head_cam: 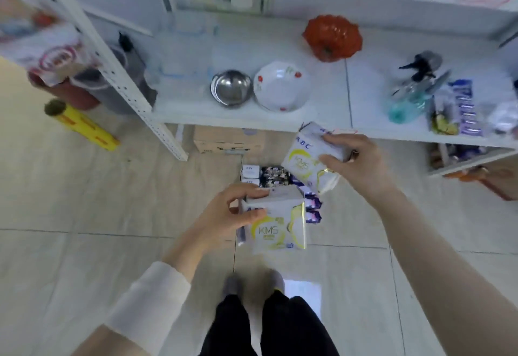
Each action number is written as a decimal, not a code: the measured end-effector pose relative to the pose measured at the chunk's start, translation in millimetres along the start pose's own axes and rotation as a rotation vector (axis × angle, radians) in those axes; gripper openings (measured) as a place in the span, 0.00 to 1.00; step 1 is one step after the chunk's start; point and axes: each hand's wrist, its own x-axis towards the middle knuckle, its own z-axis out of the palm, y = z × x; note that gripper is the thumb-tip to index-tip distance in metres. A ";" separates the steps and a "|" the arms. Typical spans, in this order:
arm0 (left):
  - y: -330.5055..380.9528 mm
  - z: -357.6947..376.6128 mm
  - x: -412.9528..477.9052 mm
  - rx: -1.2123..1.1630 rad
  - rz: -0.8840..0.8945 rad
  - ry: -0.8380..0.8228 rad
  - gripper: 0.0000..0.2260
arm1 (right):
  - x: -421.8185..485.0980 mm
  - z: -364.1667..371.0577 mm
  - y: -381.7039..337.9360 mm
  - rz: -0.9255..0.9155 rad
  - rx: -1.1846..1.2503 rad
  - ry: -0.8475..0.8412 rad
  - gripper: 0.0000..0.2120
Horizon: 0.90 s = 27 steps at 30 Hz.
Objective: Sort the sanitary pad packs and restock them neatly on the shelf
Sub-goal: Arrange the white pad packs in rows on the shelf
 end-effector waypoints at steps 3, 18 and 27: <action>53.6 -0.5 -0.6 0.055 0.097 0.040 0.21 | -2.5 -35.1 -30.7 -0.056 0.005 0.018 0.15; 198.9 44.9 48.9 0.208 0.307 0.159 0.15 | 56.6 -172.6 -74.1 -0.300 0.013 0.011 0.14; 293.0 29.8 105.3 0.277 0.510 0.152 0.14 | 116.6 -228.1 -124.3 -0.381 0.075 0.089 0.13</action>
